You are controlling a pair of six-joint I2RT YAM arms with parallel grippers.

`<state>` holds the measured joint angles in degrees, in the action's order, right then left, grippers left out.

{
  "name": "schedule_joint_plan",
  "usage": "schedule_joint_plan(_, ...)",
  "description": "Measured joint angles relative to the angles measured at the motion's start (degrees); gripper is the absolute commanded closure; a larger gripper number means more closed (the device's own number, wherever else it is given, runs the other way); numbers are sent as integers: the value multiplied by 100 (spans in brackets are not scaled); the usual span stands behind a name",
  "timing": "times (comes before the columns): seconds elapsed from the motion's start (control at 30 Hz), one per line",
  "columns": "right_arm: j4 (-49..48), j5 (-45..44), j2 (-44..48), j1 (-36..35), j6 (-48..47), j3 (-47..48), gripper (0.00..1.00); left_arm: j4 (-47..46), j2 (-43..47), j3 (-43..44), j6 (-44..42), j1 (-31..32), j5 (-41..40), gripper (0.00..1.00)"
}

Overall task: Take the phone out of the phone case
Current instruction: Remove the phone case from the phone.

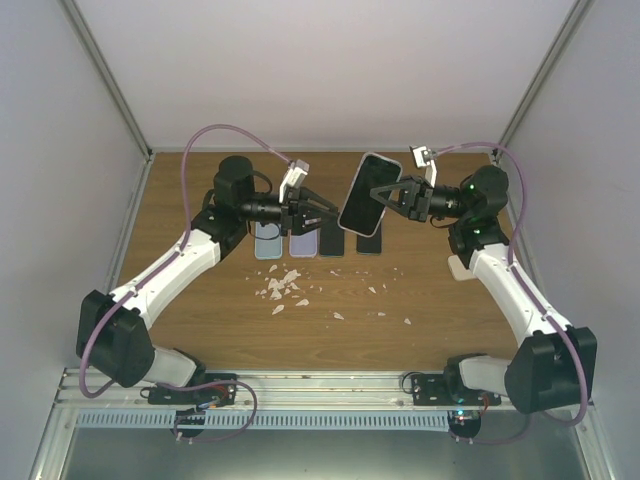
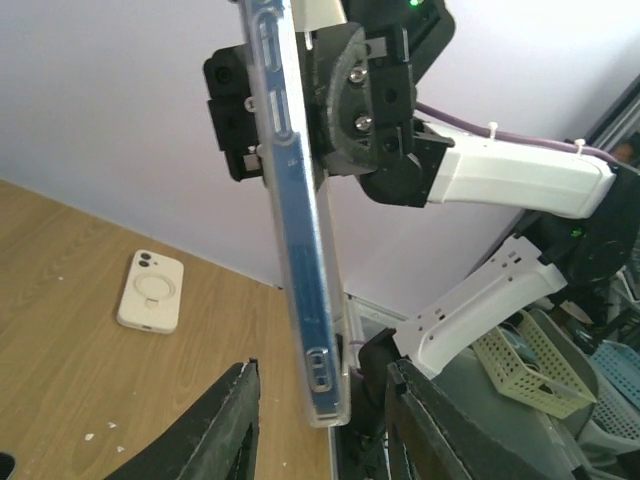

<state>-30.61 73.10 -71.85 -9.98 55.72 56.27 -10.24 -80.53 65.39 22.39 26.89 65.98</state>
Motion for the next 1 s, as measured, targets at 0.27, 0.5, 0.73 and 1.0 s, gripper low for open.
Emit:
schedule_joint_plan(0.27, -92, 7, 31, 0, 74, 0, 100, 455, -9, 28, -356, 9, -374, 64)
schedule_joint_plan(0.5, -164, 9, 31, 0, 155, 0, 99, 573, -9, 15, -498, 11, -415, 55)
schedule_joint_plan(0.73, -157, 7, 31, 0, 151, 0, 100, 315, -9, -74, -289, 24, -107, 55)
schedule_joint_plan(1.0, -157, 7, 31, 0, 151, 0, 100, 208, -11, -79, -234, 103, -57, 63)
